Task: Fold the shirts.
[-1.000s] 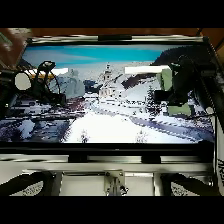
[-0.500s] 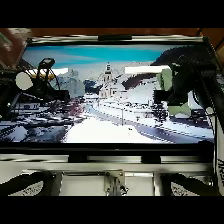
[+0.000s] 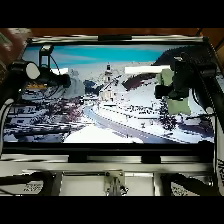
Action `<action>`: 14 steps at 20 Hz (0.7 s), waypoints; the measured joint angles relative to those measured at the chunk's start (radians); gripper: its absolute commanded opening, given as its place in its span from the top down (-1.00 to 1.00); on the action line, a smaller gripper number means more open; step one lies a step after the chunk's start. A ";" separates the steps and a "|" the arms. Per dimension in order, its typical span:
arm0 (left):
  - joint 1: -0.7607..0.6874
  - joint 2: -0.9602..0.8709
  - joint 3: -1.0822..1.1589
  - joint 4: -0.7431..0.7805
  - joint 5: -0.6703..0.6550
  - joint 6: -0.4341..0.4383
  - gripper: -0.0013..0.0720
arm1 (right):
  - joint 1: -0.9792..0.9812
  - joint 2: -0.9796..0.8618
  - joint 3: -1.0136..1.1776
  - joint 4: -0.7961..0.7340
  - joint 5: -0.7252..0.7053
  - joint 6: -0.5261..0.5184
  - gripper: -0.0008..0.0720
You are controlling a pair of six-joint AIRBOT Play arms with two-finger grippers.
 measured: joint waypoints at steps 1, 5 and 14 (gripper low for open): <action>0.012 -0.065 0.061 0.025 -0.007 0.000 -0.92 | 0.000 0.000 0.000 0.011 0.014 0.000 -0.84; 0.048 -0.304 0.255 0.083 -0.105 0.001 -0.92 | 0.000 0.000 0.000 0.039 0.043 -0.002 -0.84; 0.059 -0.506 0.382 0.112 -0.175 -0.003 0.87 | 0.000 0.000 0.000 0.053 0.077 -0.004 -0.84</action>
